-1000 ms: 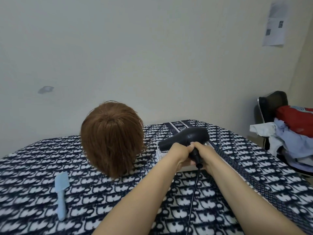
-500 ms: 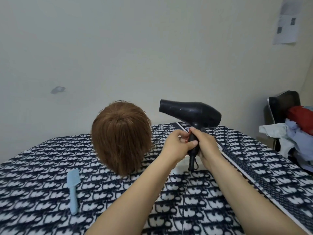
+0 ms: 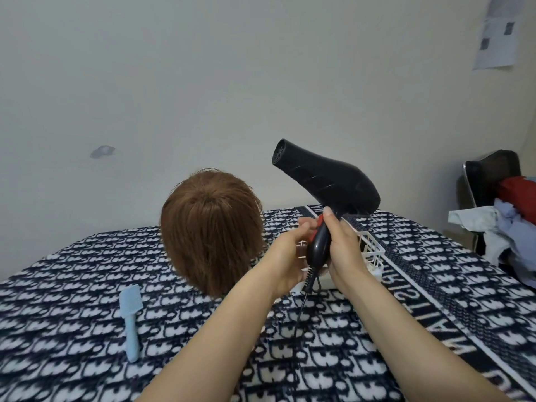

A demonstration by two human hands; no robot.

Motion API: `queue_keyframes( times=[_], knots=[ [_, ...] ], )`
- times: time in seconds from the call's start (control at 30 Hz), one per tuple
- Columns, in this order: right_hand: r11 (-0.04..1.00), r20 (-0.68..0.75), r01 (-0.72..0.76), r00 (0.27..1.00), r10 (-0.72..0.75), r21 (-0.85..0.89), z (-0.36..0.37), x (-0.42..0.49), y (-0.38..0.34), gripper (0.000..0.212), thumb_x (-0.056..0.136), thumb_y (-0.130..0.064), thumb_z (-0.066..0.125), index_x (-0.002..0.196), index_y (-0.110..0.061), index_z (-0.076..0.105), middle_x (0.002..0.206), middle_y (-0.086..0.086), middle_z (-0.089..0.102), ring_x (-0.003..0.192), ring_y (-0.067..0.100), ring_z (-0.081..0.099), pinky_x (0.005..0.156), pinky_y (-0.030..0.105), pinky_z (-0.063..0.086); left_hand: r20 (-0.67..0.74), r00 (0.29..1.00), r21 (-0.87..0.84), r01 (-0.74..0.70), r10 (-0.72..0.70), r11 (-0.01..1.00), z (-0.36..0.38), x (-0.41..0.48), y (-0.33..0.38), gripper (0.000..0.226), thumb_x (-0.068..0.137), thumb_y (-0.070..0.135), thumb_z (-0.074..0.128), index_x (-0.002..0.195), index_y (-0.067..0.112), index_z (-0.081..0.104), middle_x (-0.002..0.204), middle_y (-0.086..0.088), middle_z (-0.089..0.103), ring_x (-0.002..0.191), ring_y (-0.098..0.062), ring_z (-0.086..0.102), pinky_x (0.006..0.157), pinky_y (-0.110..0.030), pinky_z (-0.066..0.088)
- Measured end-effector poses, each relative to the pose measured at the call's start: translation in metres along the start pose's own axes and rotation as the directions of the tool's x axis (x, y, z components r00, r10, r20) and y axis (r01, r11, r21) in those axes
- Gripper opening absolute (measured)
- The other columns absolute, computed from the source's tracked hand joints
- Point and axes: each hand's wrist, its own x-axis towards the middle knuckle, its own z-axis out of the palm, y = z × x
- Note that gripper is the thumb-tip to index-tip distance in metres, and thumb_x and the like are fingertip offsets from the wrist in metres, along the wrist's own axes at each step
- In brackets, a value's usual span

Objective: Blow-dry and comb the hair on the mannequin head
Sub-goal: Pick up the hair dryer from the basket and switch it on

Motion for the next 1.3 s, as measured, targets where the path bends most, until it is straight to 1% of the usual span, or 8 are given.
queue_keyframes(
  times=[0.13,0.27,0.57,0.87,1.0,1.1,1.2,1.3],
  knots=[
    [0.999,-0.017,0.031,0.999,-0.032,-0.019,0.003,-0.004,0.002,0.053,0.101,-0.042,0.057,0.121,0.008,0.057,0.098,0.008,0.081,0.09,0.021,0.078,0.083,0.037,0.06,0.006,1.0,-0.085,0.016,-0.015,0.996,-0.004,-0.003,-0.003,0.022,0.098,0.024,0.047,0.098,0.01,0.064,0.085,-0.012,0.062,0.073,-0.024,0.061,0.073,-0.04,0.055],
    [0.998,-0.036,0.06,0.998,-0.06,-0.005,0.003,-0.006,0.003,0.047,0.094,-0.046,0.061,0.108,-0.001,0.06,0.086,0.009,0.08,0.076,0.019,0.077,0.067,0.027,0.059,0.044,0.999,-0.121,0.003,0.002,0.993,-0.005,-0.006,-0.007,0.022,0.101,0.02,0.043,0.108,0.014,0.063,0.088,-0.01,0.063,0.078,-0.023,0.057,0.078,-0.04,0.055],
    [0.996,-0.063,0.094,0.994,-0.094,0.0,0.002,-0.005,0.006,0.041,0.086,-0.052,0.064,0.094,-0.013,0.062,0.078,0.008,0.079,0.074,0.02,0.076,0.08,0.04,0.059,0.089,0.995,-0.168,-0.04,0.055,0.985,0.0,-0.01,-0.009,0.023,0.102,0.015,0.041,0.107,0.016,0.064,0.103,-0.011,0.065,0.087,-0.027,0.064,0.079,-0.041,0.058],
    [0.995,-0.068,0.093,0.993,-0.092,0.017,-0.002,-0.007,0.005,0.033,0.09,-0.049,0.064,0.094,-0.016,0.061,0.079,0.008,0.079,0.076,0.02,0.077,0.082,0.039,0.058,0.098,0.993,-0.153,-0.056,0.071,0.987,0.002,-0.009,-0.013,0.027,0.101,0.014,0.042,0.117,0.018,0.064,0.102,-0.008,0.069,0.085,-0.024,0.067,0.076,-0.038,0.06],
    [0.996,-0.075,0.077,0.994,-0.074,0.042,-0.005,-0.009,0.006,0.037,0.087,-0.05,0.066,0.097,-0.015,0.061,0.081,0.007,0.08,0.075,0.021,0.078,0.07,0.03,0.06,0.051,0.996,-0.071,-0.065,0.068,0.995,0.0,-0.009,-0.013,0.032,0.097,0.01,0.042,0.11,0.019,0.07,0.1,-0.009,0.068,0.089,-0.025,0.062,0.086,-0.04,0.055],
    [0.996,-0.093,0.076,0.993,-0.071,0.056,-0.007,-0.009,0.005,0.033,0.084,-0.05,0.07,0.095,-0.021,0.062,0.08,0.008,0.077,0.078,0.026,0.076,0.075,0.039,0.061,-0.059,0.993,0.102,-0.097,0.103,0.99,-0.004,-0.009,-0.011,0.028,0.093,0.017,0.049,0.11,0.018,0.071,0.105,-0.008,0.068,0.092,-0.023,0.063,0.084,-0.034,0.053],
    [0.991,-0.046,0.095,0.995,-0.091,0.098,-0.008,-0.011,0.003,0.025,0.09,-0.042,0.07,0.094,-0.02,0.058,0.069,0.004,0.07,0.061,0.02,0.069,0.063,0.036,0.059,-0.154,0.965,0.093,-0.201,0.213,0.975,-0.012,-0.006,-0.009,0.018,0.087,0.027,0.064,0.102,0.017,0.065,0.101,-0.004,0.068,0.094,-0.019,0.066,0.091,-0.039,0.052],
    [0.989,0.023,0.069,0.997,-0.072,0.127,-0.007,-0.015,0.001,0.02,0.096,-0.033,0.067,0.096,-0.017,0.056,0.064,0.003,0.065,0.052,0.017,0.062,0.052,0.03,0.054,-0.162,0.93,0.04,-0.327,0.329,0.944,-0.016,-0.003,-0.002,0.037,0.083,0.04,0.071,0.111,0.018,0.064,0.108,0.001,0.071,0.104,-0.016,0.066,0.092,-0.037,0.052]
  ],
)
